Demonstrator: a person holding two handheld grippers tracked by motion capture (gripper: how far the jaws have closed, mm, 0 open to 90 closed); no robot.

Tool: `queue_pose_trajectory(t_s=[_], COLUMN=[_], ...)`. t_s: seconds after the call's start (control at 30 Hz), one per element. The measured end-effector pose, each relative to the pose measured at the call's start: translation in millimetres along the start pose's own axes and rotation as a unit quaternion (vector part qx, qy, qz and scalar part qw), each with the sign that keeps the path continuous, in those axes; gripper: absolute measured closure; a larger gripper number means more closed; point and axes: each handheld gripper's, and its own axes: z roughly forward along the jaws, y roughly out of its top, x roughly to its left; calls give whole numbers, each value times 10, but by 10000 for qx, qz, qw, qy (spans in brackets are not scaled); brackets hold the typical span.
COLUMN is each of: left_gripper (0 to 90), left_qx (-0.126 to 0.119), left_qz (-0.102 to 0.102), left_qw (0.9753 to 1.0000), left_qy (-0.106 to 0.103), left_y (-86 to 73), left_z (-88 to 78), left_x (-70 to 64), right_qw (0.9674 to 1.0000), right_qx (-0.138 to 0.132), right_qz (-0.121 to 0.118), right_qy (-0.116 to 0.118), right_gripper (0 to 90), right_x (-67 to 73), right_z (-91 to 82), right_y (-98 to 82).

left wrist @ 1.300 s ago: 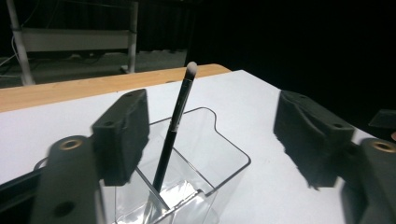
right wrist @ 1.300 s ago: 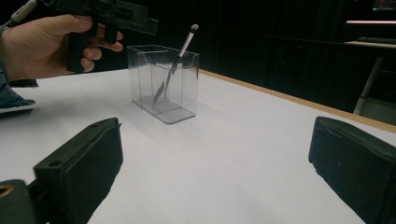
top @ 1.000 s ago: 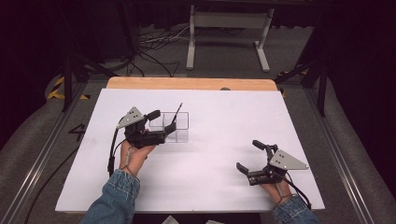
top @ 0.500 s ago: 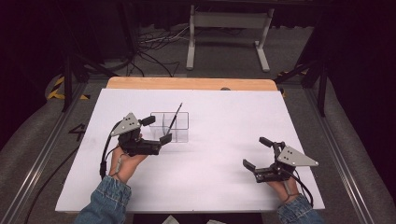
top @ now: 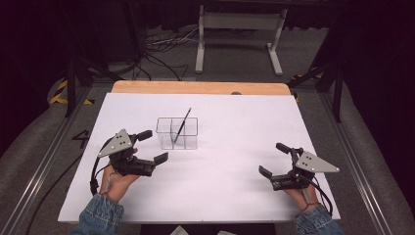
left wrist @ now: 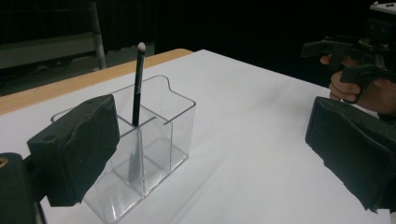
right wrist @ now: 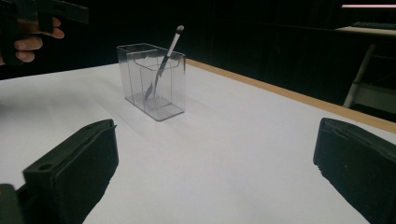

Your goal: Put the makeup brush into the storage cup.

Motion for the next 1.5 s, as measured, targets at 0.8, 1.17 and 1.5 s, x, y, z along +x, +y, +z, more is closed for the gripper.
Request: queue_pose_trajectory(t_s=[0.8,1.17,1.5], left_gripper=[22,37,38], left_qx=[-249,-324,-271], left_qz=[-249,-289,-309], left_qw=[9991,9979,9974], left_qy=[225,472,595], left_y=[-537,-710,-742], left_z=[-316,-328,-329], left_x=[-53,11,-5], right_qw=[9999,9997,9999], right_qx=[-100,-209,-130], right_qz=[-50,-78,-59], right_qy=[24,-85,-36], right_gripper=[3,3,3], right_x=[-5,-4,-4], right_z=[4,22,55], right_y=[-78,-222,-282])
